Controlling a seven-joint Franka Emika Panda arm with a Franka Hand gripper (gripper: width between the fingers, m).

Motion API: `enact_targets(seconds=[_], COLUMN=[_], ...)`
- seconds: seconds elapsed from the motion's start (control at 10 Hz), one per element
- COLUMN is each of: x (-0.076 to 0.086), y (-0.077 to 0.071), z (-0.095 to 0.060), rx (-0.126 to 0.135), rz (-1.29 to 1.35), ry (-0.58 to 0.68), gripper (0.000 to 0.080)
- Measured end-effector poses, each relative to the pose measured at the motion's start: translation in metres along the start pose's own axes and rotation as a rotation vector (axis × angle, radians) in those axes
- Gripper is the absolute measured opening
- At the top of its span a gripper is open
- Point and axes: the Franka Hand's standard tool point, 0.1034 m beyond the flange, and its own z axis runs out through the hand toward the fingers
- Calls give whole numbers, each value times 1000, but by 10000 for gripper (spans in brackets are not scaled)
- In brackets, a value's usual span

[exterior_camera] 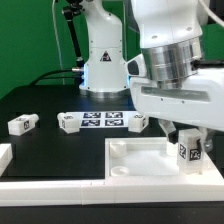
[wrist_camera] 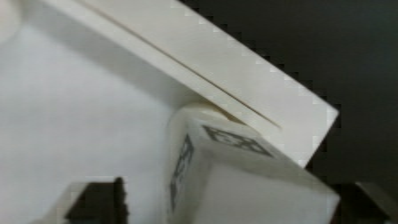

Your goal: Assemble square table

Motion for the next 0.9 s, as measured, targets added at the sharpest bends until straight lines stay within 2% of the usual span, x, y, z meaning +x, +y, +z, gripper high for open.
enact_targets(seconds=[0.1,0.2,0.3,0.4,0.6,0.7,0.8,0.9], x=[0,0,-1,-5,-4,-4,-5,-4], y=[0,1,1,1,-1,-1,-1,-1], z=[1,1,2,3,0,1,1,1], rx=[0,-1,-18,-59,-82,-75,-74,-75], rz=[-35,-114,-256,-450,-795,-859,-798,-809], ry=[-1,-1,1,5,-14,-11,-9,-9], gripper=[626,643,643,648,649,649,565,424])
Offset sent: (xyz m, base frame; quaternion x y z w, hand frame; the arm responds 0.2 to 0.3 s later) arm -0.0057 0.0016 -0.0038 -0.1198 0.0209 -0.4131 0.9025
